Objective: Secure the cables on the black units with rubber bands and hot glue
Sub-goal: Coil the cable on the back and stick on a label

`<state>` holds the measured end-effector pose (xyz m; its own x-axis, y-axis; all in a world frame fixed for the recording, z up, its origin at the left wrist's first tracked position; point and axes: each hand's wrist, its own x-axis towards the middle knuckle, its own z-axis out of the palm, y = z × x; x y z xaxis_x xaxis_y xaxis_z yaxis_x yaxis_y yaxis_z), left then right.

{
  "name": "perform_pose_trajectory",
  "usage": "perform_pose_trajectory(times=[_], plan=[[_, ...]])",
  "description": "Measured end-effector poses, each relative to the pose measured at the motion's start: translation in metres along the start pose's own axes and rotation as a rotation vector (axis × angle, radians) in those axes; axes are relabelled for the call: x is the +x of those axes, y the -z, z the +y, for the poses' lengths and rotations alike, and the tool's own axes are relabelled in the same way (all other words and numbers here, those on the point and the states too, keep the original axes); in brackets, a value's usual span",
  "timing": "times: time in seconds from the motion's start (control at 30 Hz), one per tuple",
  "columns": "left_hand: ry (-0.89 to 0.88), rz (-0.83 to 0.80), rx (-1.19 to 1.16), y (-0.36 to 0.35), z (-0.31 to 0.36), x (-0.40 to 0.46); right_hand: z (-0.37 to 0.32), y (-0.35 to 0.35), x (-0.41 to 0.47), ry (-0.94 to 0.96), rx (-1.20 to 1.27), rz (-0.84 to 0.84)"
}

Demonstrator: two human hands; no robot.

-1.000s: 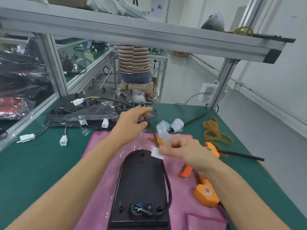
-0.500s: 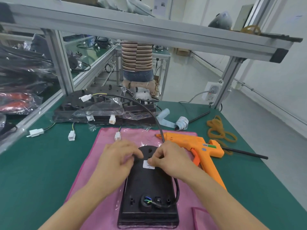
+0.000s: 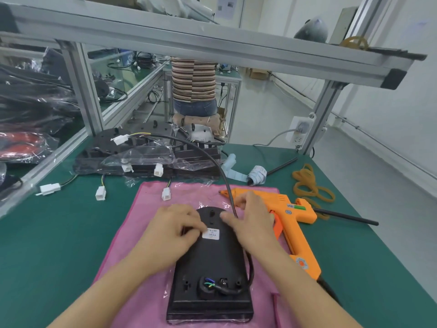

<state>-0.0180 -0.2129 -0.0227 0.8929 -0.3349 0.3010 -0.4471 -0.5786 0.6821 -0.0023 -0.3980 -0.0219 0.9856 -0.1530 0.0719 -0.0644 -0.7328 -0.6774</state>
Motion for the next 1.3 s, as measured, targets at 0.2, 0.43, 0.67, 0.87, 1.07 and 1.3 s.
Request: perform_pose_trajectory(times=[0.2, 0.43, 0.67, 0.87, 1.07, 1.3], plan=[[0.071, 0.246, 0.192, 0.022, -0.006, 0.044, -0.007, 0.010, 0.039, -0.069, 0.028, -0.084], [-0.219, 0.158, 0.755, 0.031, 0.002, 0.089, -0.018, 0.025, 0.040, 0.149, 0.301, -0.073], [-0.241, -0.023, 0.733, 0.042, 0.005, 0.108, -0.014, 0.036, 0.010, 0.094, 0.381, -0.259], [0.115, 0.124, 0.548, 0.046, -0.009, 0.083, 0.018, 0.048, -0.031, -0.079, 0.353, -0.404], [0.339, 0.148, 0.084, 0.039, -0.006, 0.067, 0.027, 0.047, -0.048, -0.046, 0.446, -0.439], [0.535, 0.031, 0.019, 0.011, -0.019, 0.027, 0.038, 0.043, -0.065, -0.033, 0.458, -0.419]])
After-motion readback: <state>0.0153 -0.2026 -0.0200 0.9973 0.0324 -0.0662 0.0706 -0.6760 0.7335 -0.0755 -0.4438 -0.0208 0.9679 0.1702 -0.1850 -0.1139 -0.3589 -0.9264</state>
